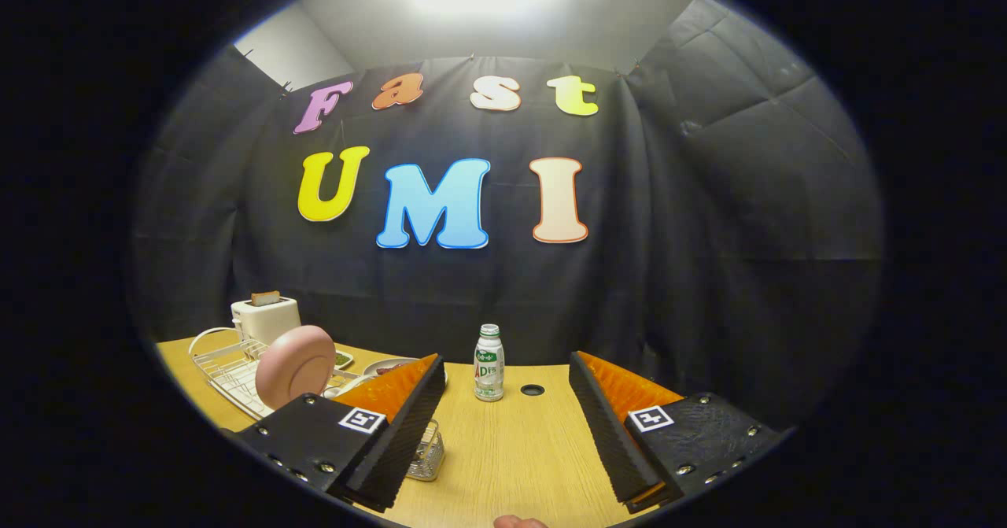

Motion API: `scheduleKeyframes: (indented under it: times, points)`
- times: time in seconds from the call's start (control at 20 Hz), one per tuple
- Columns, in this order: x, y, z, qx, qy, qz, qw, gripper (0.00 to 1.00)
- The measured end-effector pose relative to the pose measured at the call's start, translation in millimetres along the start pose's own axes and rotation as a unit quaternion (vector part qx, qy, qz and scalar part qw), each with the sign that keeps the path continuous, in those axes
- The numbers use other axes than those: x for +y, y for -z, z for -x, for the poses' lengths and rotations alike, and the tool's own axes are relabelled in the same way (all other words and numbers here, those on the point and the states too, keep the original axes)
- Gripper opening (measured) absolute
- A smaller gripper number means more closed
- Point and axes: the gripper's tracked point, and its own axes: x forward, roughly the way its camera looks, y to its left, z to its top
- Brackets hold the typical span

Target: Take the plate from the dish rack, then take the spoon from the basket and place it into the plate.

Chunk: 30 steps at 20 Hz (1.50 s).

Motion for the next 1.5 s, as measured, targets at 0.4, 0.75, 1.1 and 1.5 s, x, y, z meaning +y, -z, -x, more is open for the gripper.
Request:
scheduleKeyframes:
  times: [0.4, 0.75, 1.1, 1.5]
  points:
    - [62.1, -64.4, 9.3, -0.006, -0.002, -0.004, 1.0, 0.97]
    - [109.3, -94.1, -4.6, 0.024, -0.005, -0.01, 1.0, 0.97]
    - [187.2, -70.4, -29.1, 0.174, -0.054, -0.046, 0.982, 0.96]
    - [245.9, -22.8, -52.1, 0.319, -0.052, -0.035, 0.946, 0.97]
